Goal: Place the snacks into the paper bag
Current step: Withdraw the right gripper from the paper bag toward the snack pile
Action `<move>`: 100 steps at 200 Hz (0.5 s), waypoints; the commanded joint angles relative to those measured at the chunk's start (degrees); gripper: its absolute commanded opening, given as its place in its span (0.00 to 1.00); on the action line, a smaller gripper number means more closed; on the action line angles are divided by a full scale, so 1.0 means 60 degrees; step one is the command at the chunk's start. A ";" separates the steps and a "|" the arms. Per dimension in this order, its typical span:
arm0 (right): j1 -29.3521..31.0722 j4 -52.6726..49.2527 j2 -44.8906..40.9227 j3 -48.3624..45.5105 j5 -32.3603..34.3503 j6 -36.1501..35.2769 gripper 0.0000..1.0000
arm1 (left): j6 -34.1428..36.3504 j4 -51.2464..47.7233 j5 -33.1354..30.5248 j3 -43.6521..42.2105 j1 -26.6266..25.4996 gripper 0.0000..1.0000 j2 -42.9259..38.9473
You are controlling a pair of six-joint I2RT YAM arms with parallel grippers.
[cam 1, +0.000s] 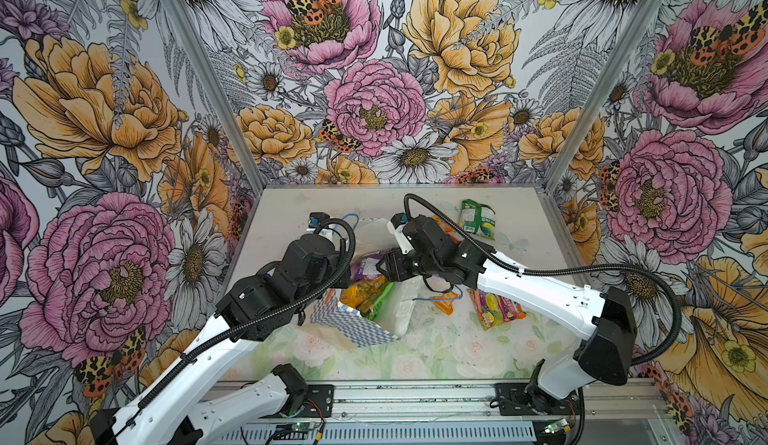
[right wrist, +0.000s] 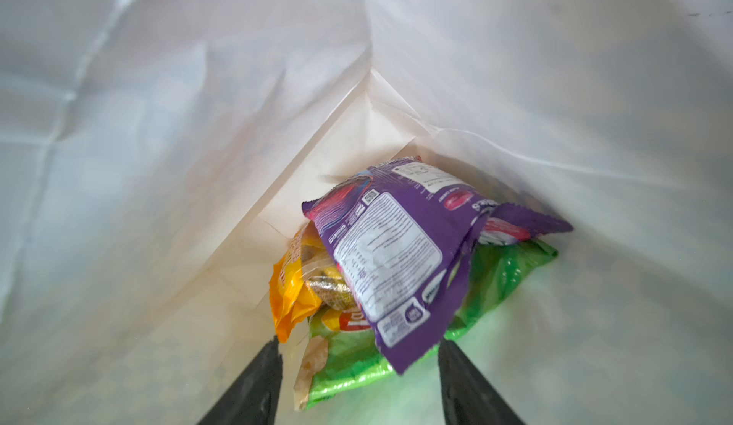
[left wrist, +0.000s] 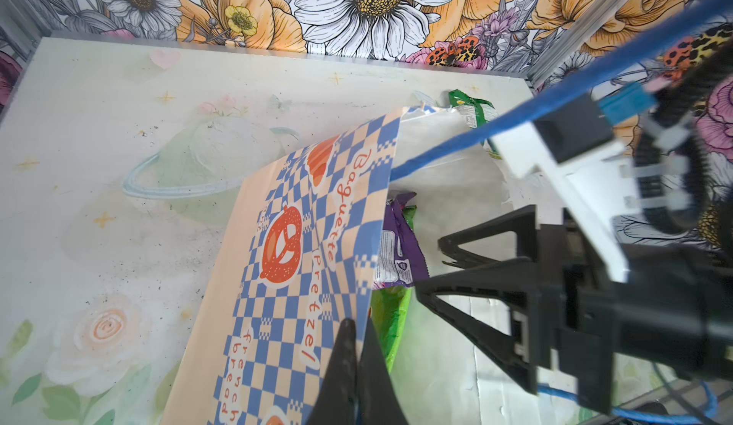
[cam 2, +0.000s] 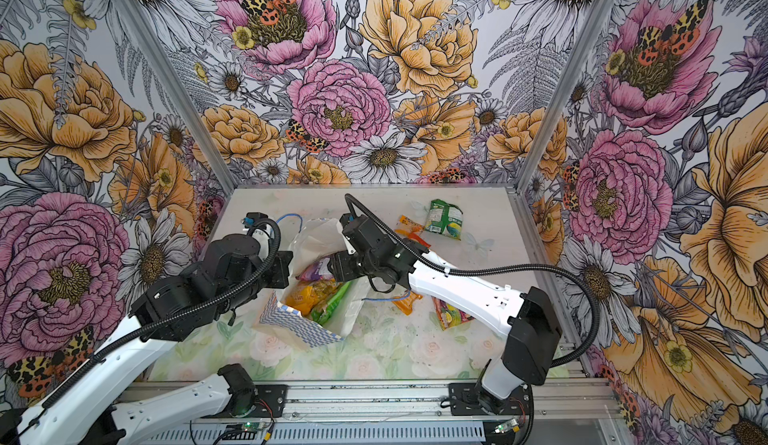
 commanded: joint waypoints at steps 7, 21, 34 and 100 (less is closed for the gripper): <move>0.0027 -0.0380 -0.1001 0.0251 0.0522 0.0247 0.68 | 0.0946 0.0330 0.0321 0.0024 0.0286 0.00 -0.0262; -0.0023 -0.0678 -0.1498 0.0240 0.0896 0.0341 0.69 | 0.1164 0.0332 0.0277 -0.0111 0.0304 0.00 -0.0325; -0.0174 -0.1107 -0.2013 0.0189 0.1552 0.0543 0.70 | 0.1319 0.0343 0.0292 -0.0179 0.0319 0.00 -0.0409; -0.2930 -0.2714 -0.5598 -0.2055 0.3175 0.1992 0.71 | 0.2243 0.1323 0.0843 -0.0398 0.0795 0.00 -0.0553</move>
